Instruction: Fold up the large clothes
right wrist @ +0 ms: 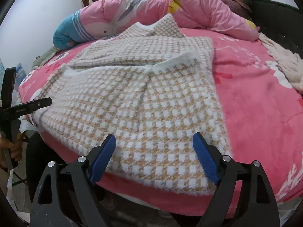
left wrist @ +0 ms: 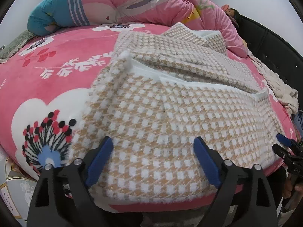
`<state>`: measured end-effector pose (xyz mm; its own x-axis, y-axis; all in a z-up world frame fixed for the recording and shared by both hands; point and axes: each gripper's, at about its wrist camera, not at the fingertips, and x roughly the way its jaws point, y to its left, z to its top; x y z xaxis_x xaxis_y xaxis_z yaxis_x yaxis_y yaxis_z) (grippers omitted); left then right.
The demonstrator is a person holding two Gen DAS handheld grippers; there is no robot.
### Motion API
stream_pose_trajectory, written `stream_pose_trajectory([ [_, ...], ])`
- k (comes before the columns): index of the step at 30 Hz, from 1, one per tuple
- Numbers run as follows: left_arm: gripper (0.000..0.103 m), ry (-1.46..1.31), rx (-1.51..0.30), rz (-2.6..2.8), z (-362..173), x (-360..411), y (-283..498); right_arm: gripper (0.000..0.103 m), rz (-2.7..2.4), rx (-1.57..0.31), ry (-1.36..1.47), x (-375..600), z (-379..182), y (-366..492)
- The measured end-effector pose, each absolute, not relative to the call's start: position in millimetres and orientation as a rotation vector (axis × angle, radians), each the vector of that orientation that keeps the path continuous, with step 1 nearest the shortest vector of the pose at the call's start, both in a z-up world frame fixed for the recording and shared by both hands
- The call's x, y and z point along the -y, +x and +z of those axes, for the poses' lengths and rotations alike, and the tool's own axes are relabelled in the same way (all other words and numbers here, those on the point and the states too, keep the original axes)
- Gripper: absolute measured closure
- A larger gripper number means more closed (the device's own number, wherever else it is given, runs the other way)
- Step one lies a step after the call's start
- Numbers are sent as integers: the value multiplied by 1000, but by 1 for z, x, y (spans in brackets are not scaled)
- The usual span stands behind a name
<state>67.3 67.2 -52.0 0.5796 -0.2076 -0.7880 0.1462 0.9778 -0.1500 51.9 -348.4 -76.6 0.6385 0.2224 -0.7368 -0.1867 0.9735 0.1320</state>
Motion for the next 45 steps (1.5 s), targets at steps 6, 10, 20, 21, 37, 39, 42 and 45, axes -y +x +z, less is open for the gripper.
stream_pose_trajectory([
  [6, 7, -69, -938, -214, -52, -62, 70, 23, 240, -847, 61, 349, -78, 52],
  [10, 6, -68, -940, -214, -52, -62, 71, 22, 238, -847, 54, 349, -79, 52],
  [20, 6, -89, -936, -220, -52, -63, 70, 22, 243, -850, 73, 350, -79, 50],
  [21, 6, -86, -936, -220, -52, -63, 70, 22, 242, -850, 73, 351, -79, 50],
  [37, 5, -28, -964, -151, -59, -49, 72, 22, 235, -851, 82, 350, -78, 51],
  [39, 5, -18, -968, -143, -60, -48, 73, 22, 234, -853, 84, 350, -78, 51],
  [42, 5, -20, -974, -139, -60, -48, 72, 22, 231, -856, 88, 350, -77, 51],
  [45, 5, -14, -989, -139, -60, -48, 74, 22, 225, -862, 87, 349, -77, 51],
])
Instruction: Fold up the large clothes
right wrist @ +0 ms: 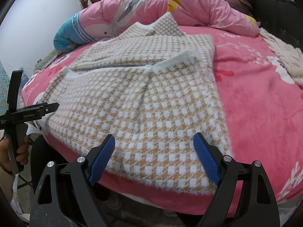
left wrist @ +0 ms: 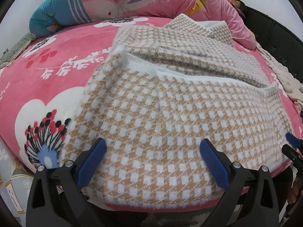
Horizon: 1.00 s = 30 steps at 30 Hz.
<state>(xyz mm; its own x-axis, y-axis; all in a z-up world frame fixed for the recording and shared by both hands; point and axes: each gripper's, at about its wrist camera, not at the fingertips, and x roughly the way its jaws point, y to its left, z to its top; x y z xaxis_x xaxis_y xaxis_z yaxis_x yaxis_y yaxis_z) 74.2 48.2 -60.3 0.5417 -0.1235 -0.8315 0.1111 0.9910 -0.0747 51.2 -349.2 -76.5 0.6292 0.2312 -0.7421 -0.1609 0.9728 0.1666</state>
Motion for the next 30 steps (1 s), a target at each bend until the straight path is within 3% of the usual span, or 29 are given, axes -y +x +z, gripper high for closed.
stream_pose_trajectory([
  [30, 5, 13, -1047, -117, -63, -40, 83, 22, 207, -888, 84, 315, -48, 64],
])
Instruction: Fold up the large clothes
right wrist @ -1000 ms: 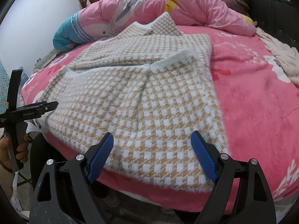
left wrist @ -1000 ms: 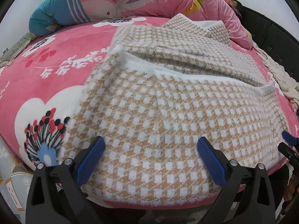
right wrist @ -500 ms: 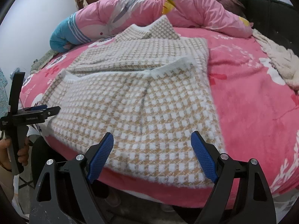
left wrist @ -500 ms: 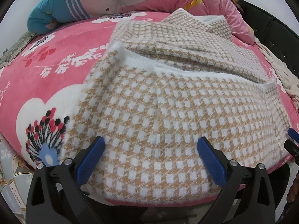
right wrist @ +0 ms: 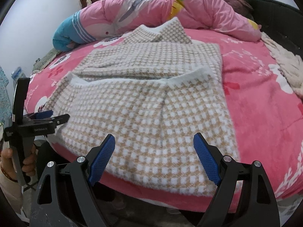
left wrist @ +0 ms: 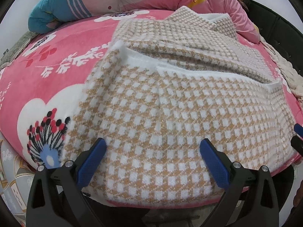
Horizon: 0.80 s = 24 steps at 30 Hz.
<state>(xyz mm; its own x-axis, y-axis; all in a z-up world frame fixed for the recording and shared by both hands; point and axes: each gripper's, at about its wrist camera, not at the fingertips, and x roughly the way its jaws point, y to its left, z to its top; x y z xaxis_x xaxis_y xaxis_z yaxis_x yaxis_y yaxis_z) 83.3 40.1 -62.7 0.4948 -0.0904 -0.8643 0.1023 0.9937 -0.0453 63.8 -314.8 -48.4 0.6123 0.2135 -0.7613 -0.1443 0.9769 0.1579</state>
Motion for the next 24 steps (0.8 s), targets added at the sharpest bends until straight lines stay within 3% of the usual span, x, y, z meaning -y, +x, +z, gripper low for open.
stream_pose_trajectory([
  [8, 5, 20, -1043, -124, -64, -39, 82, 22, 187, -909, 121, 306, -44, 90],
  [16, 5, 20, -1042, -116, -64, -39, 82, 17, 122, -938, 139, 304, -58, 114],
  [19, 5, 18, -1042, -119, -64, -39, 82, 8, 96, -974, 123, 302, -78, 120],
  [24, 5, 19, -1039, -119, -63, -39, 82, 8, 101, -978, 136, 298, -78, 118],
])
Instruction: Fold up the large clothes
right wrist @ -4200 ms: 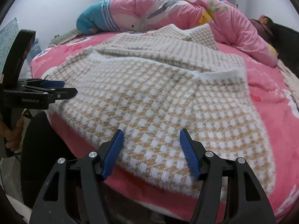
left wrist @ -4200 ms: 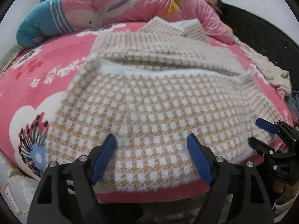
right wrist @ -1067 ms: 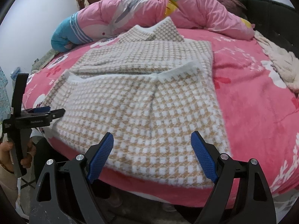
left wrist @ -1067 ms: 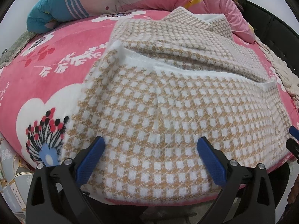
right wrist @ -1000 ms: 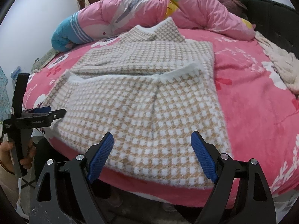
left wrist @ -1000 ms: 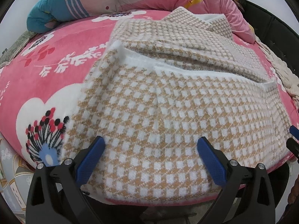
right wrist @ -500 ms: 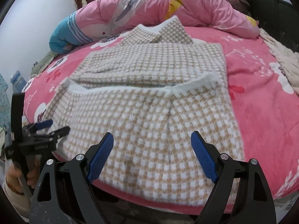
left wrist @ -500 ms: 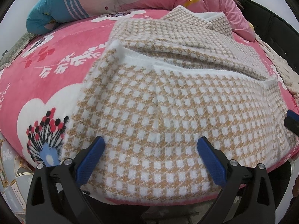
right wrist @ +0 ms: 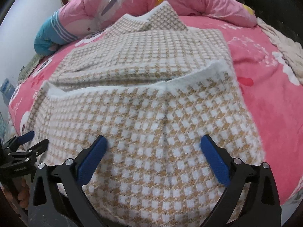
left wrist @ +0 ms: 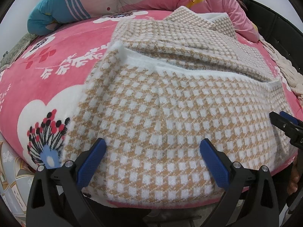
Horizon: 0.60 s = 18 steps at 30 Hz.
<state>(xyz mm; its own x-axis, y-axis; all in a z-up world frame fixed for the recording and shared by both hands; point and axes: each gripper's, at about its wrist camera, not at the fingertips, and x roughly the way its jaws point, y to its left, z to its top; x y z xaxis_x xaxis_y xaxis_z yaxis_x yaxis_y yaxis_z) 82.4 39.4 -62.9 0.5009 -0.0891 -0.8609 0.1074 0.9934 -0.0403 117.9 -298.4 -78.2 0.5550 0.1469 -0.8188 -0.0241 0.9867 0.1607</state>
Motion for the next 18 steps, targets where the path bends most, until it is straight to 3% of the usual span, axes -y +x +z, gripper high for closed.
stream_pose_trajectory([
  [18, 5, 21, -1034, -119, -63, -39, 81, 8, 176, -1050, 175, 301, -77, 126],
])
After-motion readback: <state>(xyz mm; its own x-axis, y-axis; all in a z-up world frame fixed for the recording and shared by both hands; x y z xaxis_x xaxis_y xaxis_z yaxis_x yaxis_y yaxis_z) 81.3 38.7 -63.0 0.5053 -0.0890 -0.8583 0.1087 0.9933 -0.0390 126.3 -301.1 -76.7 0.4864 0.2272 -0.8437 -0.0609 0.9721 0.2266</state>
